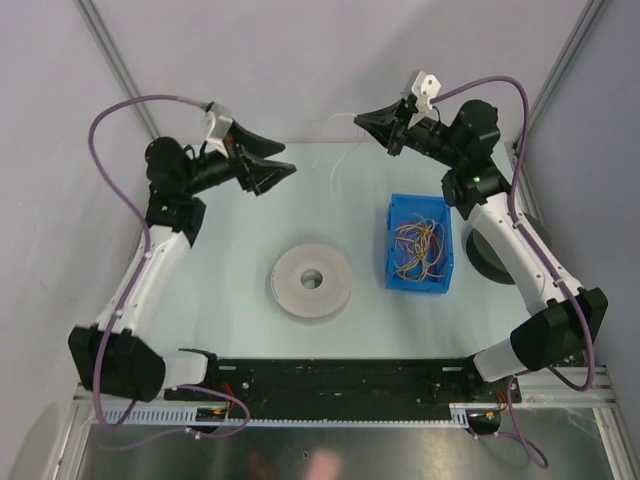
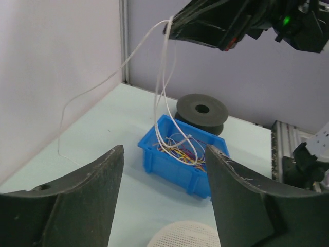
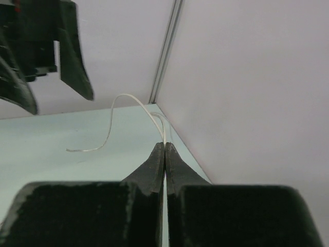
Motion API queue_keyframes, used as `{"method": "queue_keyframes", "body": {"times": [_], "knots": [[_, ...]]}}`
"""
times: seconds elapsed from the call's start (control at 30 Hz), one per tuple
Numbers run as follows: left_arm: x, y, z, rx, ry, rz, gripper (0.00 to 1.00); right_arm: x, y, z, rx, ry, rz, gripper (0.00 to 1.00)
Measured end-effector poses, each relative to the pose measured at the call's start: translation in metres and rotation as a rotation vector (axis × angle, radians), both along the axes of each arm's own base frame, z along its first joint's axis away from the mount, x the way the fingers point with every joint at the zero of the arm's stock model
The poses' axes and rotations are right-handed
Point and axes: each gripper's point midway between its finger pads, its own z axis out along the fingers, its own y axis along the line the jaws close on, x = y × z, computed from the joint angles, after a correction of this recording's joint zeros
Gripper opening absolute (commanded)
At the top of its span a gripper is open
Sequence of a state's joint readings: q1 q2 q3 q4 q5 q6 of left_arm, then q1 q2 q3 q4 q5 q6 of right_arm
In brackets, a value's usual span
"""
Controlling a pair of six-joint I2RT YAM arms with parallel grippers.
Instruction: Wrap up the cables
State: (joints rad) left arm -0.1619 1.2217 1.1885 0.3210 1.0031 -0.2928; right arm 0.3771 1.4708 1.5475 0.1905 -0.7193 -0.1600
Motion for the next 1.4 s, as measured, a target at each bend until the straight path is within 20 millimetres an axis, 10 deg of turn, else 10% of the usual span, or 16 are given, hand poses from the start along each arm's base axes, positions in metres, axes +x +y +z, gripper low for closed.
{"method": "queue_keyframes", "body": {"times": [0.7,0.97,1.03,1.17,1.4], "knots": [[0.042,-0.051,-0.042,0.013,0.226,-0.199,0.45,0.004,0.019,-0.023,-0.058,-0.034,0.067,0.00],[0.051,-0.064,-0.056,0.019,0.261,-0.226,0.02,0.013,0.020,-0.032,-0.066,-0.020,0.059,0.00],[0.055,-0.065,-0.060,0.018,0.273,-0.221,0.01,0.016,0.018,-0.035,-0.067,-0.014,0.052,0.18],[0.070,-0.059,-0.063,0.005,0.294,-0.166,0.00,0.037,0.003,-0.047,-0.072,0.025,-0.007,0.88],[0.113,-0.037,-0.066,0.039,0.333,0.017,0.00,0.075,-0.031,-0.109,-0.149,0.200,-0.095,0.99]]}}
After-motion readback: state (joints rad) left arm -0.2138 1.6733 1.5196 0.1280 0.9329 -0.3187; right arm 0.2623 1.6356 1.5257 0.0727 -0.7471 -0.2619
